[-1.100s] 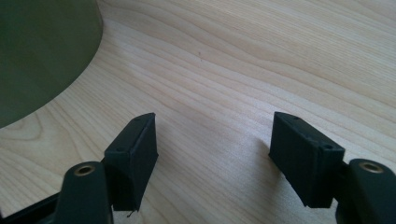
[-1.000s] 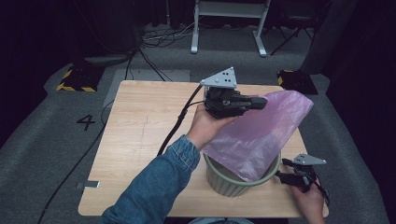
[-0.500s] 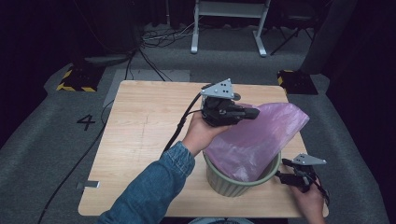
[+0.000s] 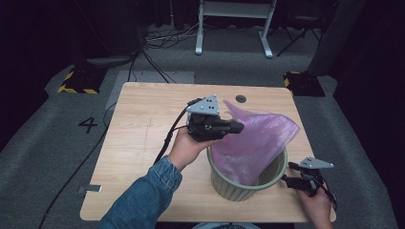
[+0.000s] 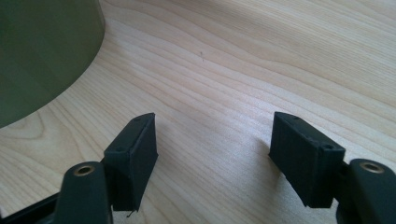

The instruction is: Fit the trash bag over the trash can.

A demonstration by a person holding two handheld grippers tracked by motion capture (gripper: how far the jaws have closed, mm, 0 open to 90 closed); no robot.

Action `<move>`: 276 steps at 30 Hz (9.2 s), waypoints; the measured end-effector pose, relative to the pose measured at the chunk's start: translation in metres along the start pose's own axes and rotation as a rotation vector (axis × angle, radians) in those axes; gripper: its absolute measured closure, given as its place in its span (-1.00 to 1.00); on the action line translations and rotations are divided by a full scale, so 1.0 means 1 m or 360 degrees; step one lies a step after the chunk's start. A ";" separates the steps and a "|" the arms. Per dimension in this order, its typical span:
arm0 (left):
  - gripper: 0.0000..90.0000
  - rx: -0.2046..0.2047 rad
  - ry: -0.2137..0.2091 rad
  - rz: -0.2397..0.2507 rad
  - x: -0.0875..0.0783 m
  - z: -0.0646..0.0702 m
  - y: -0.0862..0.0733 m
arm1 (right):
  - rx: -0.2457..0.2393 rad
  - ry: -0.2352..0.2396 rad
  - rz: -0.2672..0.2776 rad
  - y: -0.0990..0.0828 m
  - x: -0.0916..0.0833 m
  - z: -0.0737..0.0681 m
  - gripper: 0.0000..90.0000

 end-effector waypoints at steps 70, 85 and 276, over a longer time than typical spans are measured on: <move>-0.13 -0.0098 0.0423 -0.0079 -0.081 0.013 -0.084 | -0.0030 0.0264 0.0384 0.102 -0.093 0.010 -0.11; -0.12 -0.0162 0.0448 -0.0039 -0.093 0.014 -0.103 | -0.0164 0.0392 0.0499 0.166 -0.096 -0.007 -0.15; 0.80 0.0232 0.0164 -0.0091 -0.023 0.057 -0.018 | -0.0511 0.0725 0.0475 0.213 -0.079 -0.072 0.95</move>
Point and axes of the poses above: each handheld gripper's, and its own axes: x roughly forward along the jaws, y roughly out of its top, z roughly to its right, the point moved 2 cm from there along x, roughly forward along the jaws, and after that the axes turned 3 degrees about -x, right-handed, at the moved point
